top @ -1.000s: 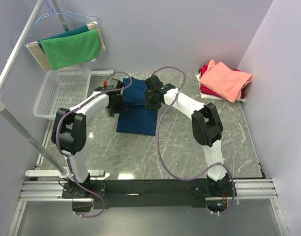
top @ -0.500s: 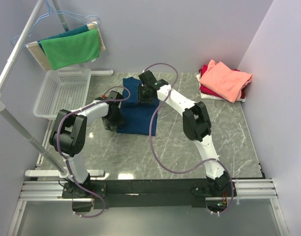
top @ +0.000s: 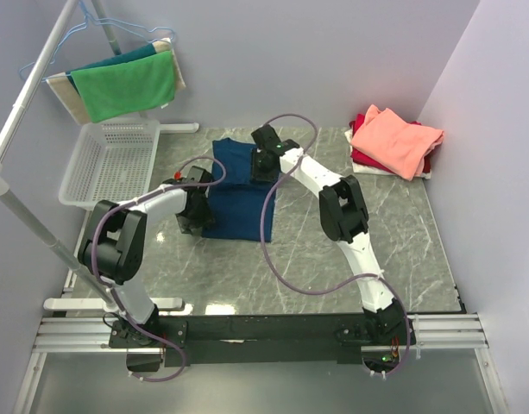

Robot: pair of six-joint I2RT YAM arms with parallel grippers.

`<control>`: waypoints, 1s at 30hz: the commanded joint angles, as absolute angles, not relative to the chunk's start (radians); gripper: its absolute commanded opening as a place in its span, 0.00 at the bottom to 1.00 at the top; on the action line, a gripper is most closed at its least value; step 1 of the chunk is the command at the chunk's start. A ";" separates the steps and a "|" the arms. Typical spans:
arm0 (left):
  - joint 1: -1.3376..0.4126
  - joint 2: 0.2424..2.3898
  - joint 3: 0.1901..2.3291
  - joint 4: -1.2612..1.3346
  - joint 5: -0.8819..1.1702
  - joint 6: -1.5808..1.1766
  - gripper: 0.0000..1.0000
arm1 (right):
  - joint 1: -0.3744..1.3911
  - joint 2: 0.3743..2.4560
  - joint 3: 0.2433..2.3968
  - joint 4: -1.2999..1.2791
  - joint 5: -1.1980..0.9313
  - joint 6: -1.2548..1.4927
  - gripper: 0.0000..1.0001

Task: Fold and stack the t-shirts
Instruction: Fold the tshirt

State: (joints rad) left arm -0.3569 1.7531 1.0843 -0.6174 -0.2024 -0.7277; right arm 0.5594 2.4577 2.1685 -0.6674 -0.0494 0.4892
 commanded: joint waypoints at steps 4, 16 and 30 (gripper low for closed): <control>-0.364 1.695 1.012 -0.729 -0.224 -0.721 0.59 | 0.473 2.464 2.233 -0.644 -0.014 0.483 0.44; -0.403 1.508 0.970 -0.733 -0.196 -0.765 0.63 | 0.448 2.099 1.787 -0.606 0.032 0.477 0.51; -0.351 1.353 0.648 -0.313 0.124 -0.825 0.62 | 0.543 1.672 1.136 -0.338 -0.227 0.532 0.60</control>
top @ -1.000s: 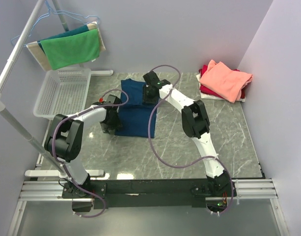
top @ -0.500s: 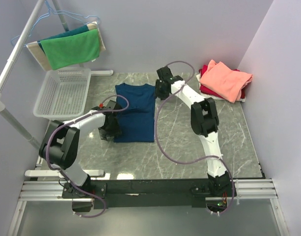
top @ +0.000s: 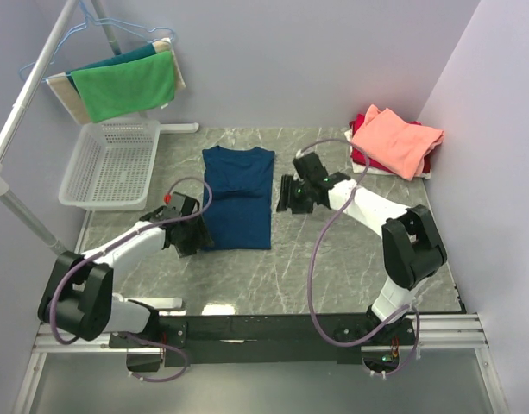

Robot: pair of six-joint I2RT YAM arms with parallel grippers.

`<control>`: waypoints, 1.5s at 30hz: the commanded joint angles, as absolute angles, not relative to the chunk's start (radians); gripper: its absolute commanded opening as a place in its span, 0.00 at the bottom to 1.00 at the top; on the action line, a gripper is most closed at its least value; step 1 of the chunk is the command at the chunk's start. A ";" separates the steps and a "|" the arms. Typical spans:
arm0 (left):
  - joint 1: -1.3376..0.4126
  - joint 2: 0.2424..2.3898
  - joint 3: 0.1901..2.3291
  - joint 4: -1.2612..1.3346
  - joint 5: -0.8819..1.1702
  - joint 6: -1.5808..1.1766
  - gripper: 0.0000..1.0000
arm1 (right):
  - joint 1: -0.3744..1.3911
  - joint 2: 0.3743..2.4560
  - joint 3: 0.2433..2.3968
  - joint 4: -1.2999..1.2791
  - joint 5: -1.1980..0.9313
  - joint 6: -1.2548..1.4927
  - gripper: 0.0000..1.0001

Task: Fold and stack the t-shirts
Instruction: Fold the tshirt

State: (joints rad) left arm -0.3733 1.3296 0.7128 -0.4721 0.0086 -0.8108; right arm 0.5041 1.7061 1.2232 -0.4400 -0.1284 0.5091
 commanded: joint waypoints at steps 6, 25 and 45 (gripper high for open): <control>-0.319 1.374 0.595 -0.198 0.164 -0.831 0.61 | 0.571 1.661 1.020 -0.230 -0.287 0.564 0.60; -0.307 1.330 0.657 -0.391 -0.086 -0.887 0.59 | 0.615 1.767 0.979 -0.143 -0.331 0.600 0.58; -0.307 1.457 0.672 -0.271 0.003 -0.853 0.01 | 0.681 1.809 0.986 -0.155 -0.333 0.627 0.00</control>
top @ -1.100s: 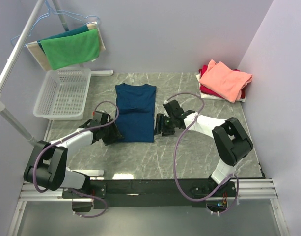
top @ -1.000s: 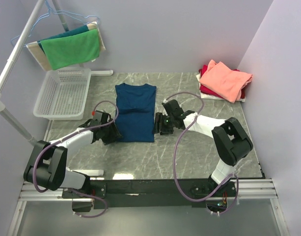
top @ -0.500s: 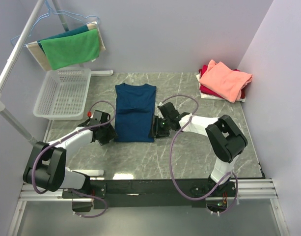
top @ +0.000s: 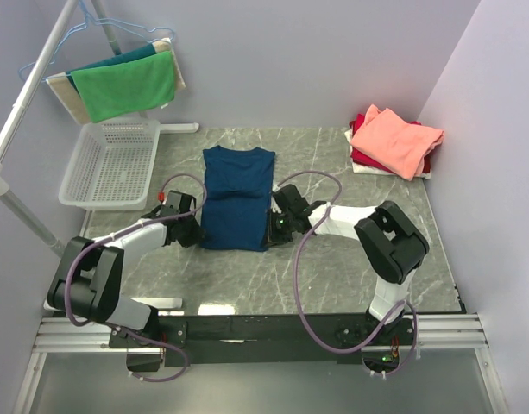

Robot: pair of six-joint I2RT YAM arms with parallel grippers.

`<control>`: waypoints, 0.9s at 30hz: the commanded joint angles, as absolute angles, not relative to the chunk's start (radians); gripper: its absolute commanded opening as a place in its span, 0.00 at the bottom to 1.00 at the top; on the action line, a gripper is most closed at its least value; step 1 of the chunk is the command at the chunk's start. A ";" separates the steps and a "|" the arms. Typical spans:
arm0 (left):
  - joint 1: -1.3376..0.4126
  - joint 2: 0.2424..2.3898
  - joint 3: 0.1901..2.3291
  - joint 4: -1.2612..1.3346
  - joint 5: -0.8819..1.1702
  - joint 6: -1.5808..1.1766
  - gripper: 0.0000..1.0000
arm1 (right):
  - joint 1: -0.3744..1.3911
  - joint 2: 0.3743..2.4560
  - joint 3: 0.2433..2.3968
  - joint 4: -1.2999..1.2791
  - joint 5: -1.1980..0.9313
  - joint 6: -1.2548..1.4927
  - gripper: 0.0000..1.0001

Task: Fold and stack the t-shirts
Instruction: Fold the tshirt

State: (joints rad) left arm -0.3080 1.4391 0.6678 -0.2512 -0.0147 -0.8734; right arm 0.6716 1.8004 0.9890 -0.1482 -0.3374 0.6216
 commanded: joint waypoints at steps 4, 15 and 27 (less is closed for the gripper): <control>-0.307 1.410 0.641 -0.328 0.003 -0.856 0.01 | 0.687 1.766 0.966 -0.189 -0.304 0.612 0.00; -0.339 1.049 0.575 -0.558 0.075 -0.926 0.01 | 0.750 1.557 0.816 -0.254 -0.285 0.640 0.00; -0.390 0.793 0.669 -0.816 0.051 -0.992 0.01 | 0.870 1.272 0.816 -0.396 -0.233 0.713 0.00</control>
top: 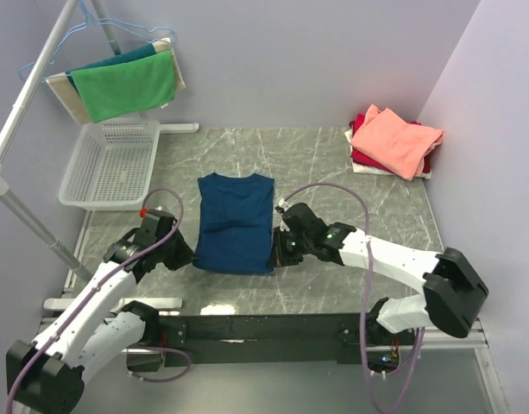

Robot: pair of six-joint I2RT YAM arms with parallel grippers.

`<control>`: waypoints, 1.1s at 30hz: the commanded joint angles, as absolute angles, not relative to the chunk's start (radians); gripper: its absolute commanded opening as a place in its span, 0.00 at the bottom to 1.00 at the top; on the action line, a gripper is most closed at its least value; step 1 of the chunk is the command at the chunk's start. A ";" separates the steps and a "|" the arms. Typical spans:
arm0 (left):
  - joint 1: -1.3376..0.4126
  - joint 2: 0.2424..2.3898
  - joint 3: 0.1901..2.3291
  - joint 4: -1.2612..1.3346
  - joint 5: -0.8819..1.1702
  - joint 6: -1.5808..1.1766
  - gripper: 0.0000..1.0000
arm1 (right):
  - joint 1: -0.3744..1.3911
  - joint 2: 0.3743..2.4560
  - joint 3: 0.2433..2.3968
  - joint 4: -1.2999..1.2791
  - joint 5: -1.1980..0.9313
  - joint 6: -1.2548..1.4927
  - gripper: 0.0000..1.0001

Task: Fold and stack the t-shirts
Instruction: Fold the tshirt

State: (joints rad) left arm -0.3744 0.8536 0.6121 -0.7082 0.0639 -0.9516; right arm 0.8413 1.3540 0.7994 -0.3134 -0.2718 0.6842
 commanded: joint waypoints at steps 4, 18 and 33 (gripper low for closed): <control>-0.397 0.712 0.722 -0.880 0.008 -1.011 0.01 | 0.896 1.220 0.831 -0.434 -0.212 0.729 0.00; -0.399 0.664 0.795 -0.945 -0.061 -1.026 0.01 | 0.942 1.149 0.914 -0.535 -0.132 0.727 0.00; -0.399 1.086 1.020 -0.838 -0.296 -1.006 0.01 | 0.749 1.377 1.129 -0.509 -0.072 0.560 0.00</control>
State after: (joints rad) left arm -0.4038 0.9974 0.9428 -0.8913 -0.1722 -1.0370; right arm 0.8219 1.3197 1.0485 -0.5053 -0.1017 0.6453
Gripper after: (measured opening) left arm 0.023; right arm 0.011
